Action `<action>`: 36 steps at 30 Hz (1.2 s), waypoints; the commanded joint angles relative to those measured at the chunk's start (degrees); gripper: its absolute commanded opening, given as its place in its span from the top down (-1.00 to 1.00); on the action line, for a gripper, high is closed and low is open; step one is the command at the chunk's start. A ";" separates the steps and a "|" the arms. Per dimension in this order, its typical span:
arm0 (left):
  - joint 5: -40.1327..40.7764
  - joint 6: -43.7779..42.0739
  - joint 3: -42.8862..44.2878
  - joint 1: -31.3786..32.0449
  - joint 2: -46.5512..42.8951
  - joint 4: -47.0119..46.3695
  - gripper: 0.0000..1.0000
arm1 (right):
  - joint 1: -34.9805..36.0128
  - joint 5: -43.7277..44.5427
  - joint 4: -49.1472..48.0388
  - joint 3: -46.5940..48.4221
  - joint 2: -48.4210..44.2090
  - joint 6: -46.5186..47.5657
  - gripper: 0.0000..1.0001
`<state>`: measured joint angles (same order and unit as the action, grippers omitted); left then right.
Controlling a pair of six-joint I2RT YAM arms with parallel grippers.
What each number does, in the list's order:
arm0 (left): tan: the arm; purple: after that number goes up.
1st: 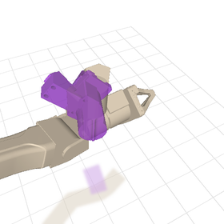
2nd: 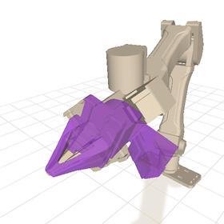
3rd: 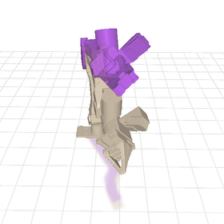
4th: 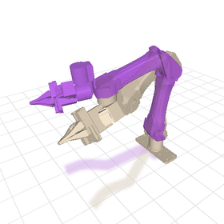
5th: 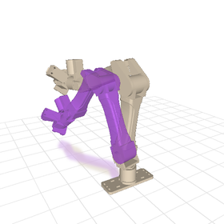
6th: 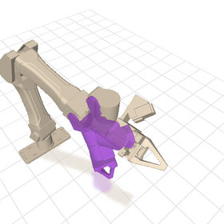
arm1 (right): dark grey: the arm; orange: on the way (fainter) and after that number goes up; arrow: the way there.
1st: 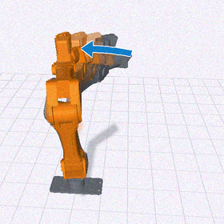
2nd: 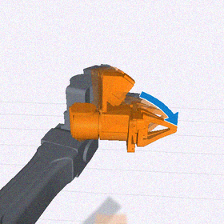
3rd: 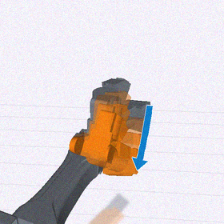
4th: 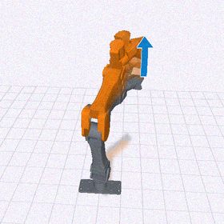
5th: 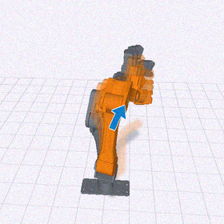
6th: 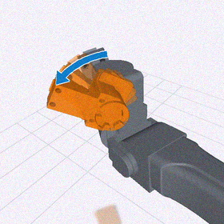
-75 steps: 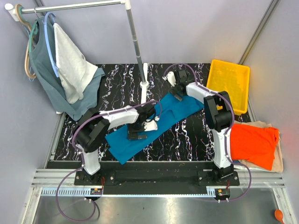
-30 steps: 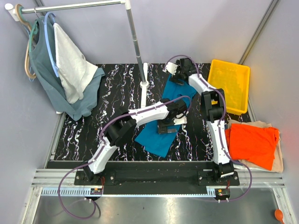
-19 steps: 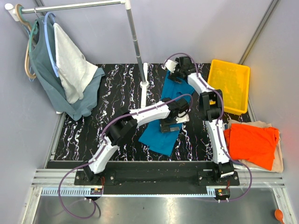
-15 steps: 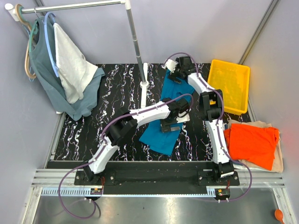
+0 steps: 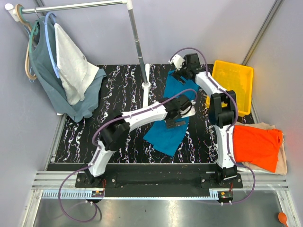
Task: Fold and stack the t-shirts
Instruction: Fold the tshirt
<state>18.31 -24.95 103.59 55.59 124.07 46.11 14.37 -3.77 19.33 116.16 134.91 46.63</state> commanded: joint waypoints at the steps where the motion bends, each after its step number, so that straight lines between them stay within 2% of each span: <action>1: 2.70 0.69 -4.35 0.22 -9.09 -3.39 -0.98 | 0.66 3.06 -2.98 -2.69 -8.08 -2.69 -0.99; 5: 3.14 1.04 -11.99 0.31 -14.02 -3.22 -0.98 | 0.66 5.09 -3.07 -9.08 -12.73 -3.91 -0.99; 9: -0.63 1.57 -20.16 0.31 -18.59 -3.66 -0.98 | 0.66 6.58 -3.07 -15.34 -19.49 -6.37 -1.00; 14: -6.08 2.71 -23.61 0.31 -20.01 -3.92 -0.98 | 0.57 9.30 -2.99 -23.50 -25.56 -8.22 -1.00; 22: -7.05 1.66 -26.16 0.31 -17.90 -6.29 -0.98 | 0.75 10.71 -2.02 -33.79 -34.36 -9.01 -0.99; 36: -8.90 2.27 -37.67 1.44 -20.71 -6.20 -0.98 | 0.66 10.89 -1.14 -41.27 -42.53 -11.65 -1.00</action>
<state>11.57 -23.53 69.23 56.05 105.27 39.90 14.55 6.61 19.03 75.75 96.27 37.23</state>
